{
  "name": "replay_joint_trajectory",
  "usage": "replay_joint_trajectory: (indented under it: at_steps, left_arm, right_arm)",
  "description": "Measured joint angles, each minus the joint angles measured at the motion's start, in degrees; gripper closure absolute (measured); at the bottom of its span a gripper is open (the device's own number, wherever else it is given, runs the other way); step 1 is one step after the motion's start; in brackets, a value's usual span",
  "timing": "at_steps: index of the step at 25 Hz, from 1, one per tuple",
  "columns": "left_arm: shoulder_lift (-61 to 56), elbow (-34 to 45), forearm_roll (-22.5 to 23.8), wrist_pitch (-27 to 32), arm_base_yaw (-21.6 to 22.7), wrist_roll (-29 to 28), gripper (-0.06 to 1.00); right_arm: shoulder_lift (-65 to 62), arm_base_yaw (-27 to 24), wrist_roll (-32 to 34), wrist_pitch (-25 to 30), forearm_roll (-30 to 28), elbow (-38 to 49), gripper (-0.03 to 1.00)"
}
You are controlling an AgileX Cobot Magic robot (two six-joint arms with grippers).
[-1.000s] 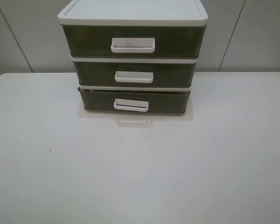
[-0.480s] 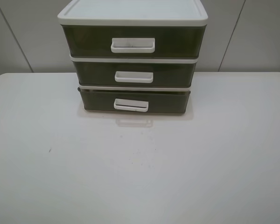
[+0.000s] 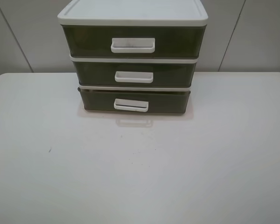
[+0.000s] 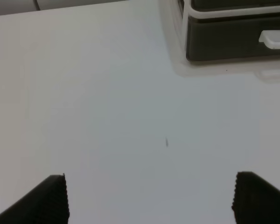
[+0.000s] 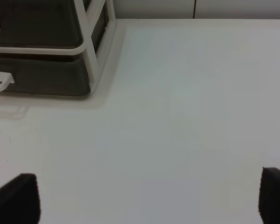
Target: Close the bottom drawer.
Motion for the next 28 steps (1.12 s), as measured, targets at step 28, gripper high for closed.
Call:
replay_joint_trajectory:
  at_steps: [28]
  left_arm:
    - [0.00, 0.00, 0.22, 0.00, 0.00, 0.00, 0.23]
  right_arm:
    - [-3.38, -2.81, 0.00, -0.06, -0.06, 0.00, 0.15]
